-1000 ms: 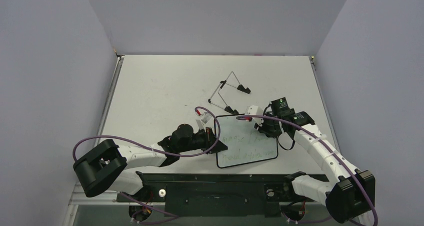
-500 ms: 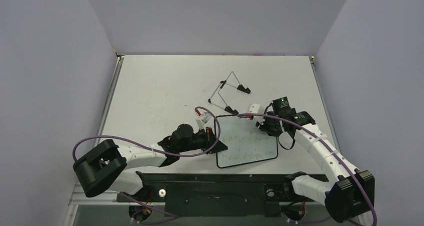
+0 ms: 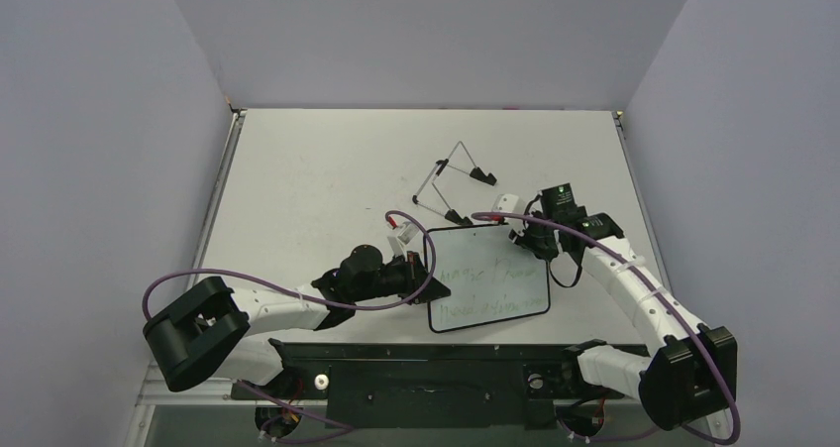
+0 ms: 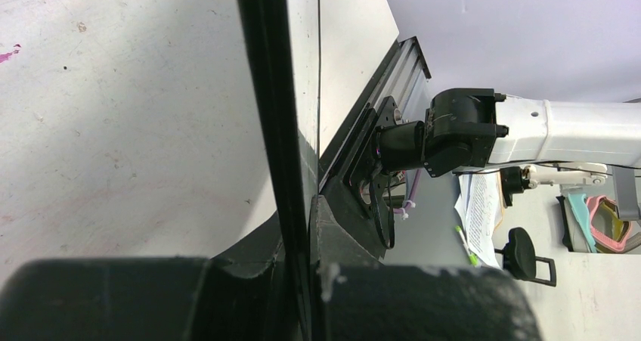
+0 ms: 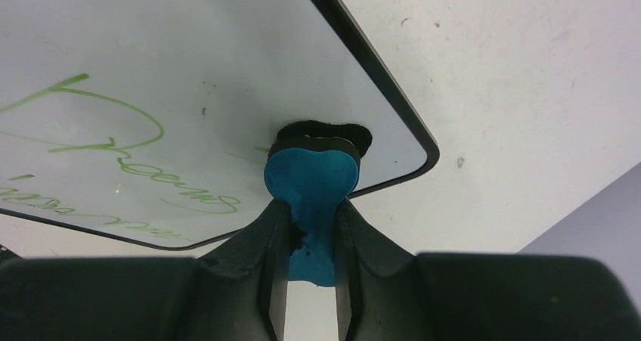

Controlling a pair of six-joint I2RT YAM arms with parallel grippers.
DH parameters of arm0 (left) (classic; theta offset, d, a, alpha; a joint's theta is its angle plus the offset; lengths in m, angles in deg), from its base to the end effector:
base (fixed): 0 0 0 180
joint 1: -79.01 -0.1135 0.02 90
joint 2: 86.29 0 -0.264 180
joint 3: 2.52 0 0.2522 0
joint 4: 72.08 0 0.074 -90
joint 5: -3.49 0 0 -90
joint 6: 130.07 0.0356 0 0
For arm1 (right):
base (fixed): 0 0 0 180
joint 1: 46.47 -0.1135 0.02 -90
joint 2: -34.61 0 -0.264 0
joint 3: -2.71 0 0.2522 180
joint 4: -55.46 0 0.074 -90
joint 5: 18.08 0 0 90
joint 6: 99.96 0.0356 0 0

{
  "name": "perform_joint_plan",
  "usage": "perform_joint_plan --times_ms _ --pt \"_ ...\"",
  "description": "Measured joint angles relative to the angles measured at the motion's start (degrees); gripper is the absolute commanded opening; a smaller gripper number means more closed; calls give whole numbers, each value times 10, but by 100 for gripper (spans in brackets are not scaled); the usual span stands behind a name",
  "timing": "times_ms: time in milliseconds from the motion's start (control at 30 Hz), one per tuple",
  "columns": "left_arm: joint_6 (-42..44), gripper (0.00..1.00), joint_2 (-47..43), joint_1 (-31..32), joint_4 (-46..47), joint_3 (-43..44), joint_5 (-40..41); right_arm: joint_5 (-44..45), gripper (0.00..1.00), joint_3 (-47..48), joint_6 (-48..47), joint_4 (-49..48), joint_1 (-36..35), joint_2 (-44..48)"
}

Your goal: Erase the whiteboard

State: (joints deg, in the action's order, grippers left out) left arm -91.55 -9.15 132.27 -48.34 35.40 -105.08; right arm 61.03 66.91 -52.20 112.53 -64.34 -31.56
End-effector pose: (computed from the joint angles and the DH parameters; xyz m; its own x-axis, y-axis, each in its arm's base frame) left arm 0.1467 -0.2155 0.1827 -0.8374 -0.1180 -0.5337 0.4625 0.3673 -0.8069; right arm 0.2087 0.0744 0.2529 -0.3395 -0.8030 -0.4898 -0.8402 0.4930 -0.2259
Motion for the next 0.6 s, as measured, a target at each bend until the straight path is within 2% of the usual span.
perform_joint_plan --times_ms 167,367,600 --pt "1 0 -1 0 0 0 0 7 0 -12 -17 10 3 7" --pt "7 0 -1 0 0 0 -1 -40 0 -20 -50 57 -26 23" --pt "10 0 -3 0 0 0 -2 -35 0 23 -21 49 -35 4"
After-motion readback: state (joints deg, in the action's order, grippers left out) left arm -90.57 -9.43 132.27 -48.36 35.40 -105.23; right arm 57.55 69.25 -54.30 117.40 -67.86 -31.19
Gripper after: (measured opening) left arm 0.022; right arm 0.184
